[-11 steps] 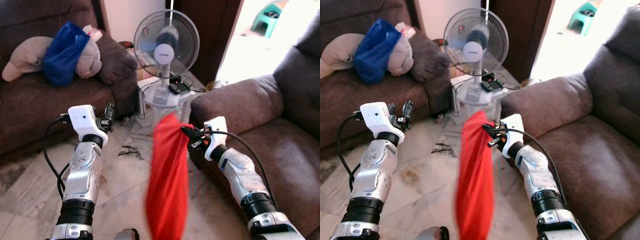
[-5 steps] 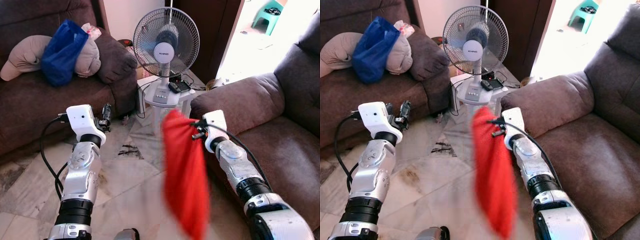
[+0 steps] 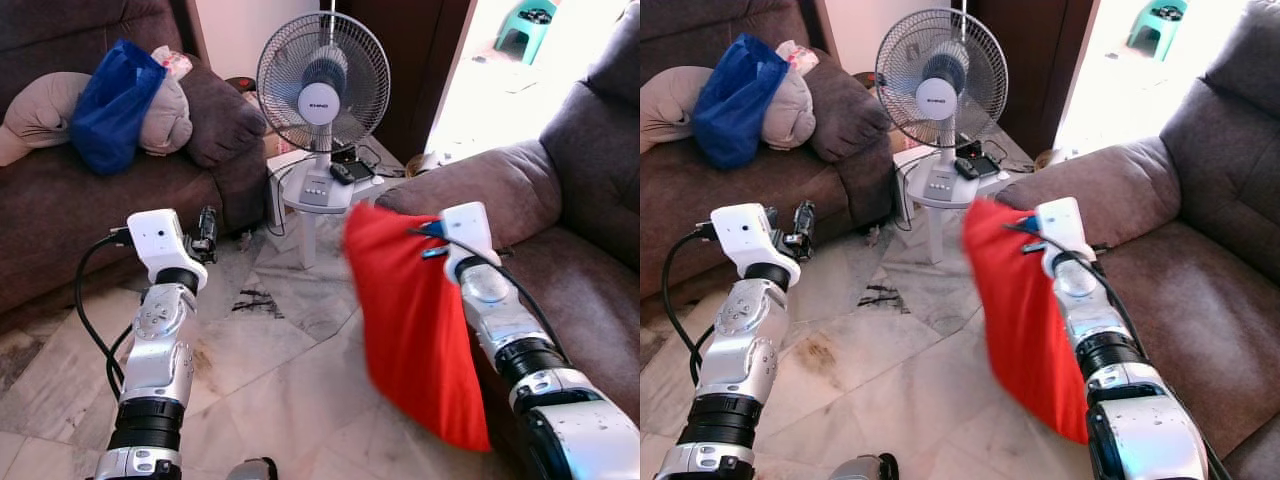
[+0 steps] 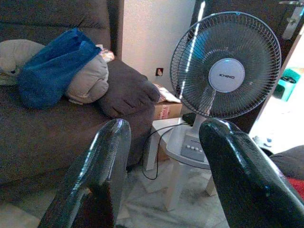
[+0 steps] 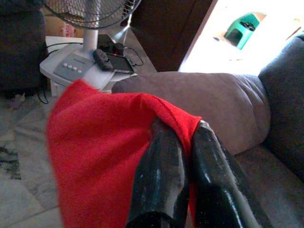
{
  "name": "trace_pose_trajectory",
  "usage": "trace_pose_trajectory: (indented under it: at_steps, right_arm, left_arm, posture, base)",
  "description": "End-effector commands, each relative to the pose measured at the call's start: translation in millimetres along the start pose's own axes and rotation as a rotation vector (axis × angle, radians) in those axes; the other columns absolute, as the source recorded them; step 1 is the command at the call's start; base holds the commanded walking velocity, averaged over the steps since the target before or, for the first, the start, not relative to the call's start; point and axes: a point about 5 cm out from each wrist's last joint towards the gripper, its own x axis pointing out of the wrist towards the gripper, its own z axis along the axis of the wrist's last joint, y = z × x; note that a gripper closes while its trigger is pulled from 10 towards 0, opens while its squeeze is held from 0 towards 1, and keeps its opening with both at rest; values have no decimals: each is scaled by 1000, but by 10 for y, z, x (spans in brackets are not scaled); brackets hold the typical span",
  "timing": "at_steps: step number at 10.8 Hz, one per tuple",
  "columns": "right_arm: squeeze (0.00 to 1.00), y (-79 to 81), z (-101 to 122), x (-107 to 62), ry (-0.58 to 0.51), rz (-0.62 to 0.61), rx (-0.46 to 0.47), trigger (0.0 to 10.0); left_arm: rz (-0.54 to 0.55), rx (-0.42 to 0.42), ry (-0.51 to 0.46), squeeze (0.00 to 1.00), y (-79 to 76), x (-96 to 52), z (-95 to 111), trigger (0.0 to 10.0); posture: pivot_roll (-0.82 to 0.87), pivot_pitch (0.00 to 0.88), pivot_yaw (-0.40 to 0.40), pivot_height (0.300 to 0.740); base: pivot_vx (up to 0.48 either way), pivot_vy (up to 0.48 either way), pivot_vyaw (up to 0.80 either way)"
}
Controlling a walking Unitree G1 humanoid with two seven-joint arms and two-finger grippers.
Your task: Move the pillow to the sofa from floor
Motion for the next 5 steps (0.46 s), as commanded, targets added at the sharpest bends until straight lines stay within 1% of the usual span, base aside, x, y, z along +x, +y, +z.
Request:
trace_pose_trajectory:
  at_steps: [1, 2, 3, 4, 5]
  right_arm:
    - [0, -134, 310, 51, -128, -32, 76, 10000]
    - [0, 24, 235, 11, -123, 208, 227, 10000]
    - [0, 205, 189, -101, -165, 486, 198, 10000]
    - [0, 280, 144, -196, -187, 616, 137, 10000]
    - [0, 370, 106, -321, -218, 759, 97, 10000]
  left_arm:
    - [3, 8, 0, 0, 8, 17, 6, 10000]
    - [-35, -25, 4, 0, -33, 16, 13, 10000]
    - [-98, -91, 30, 0, -107, 14, -1, 10000]
    - [-168, -140, 70, 0, -166, 4, -30, 10000]
    - [-254, -172, 118, 0, -215, -34, -72, 10000]
  posture:
    - [99, 23, -35, 740]
    - [101, 22, -34, 740]
    - [102, 22, -34, 740]
    - [104, 21, -32, 740]
    - [101, 21, -30, 740]
  base:
    - [0, 0, 0]
    - [0, 0, 0]
    - [0, 0, 0]
    - [0, 0, 0]
    - [0, 0, 0]
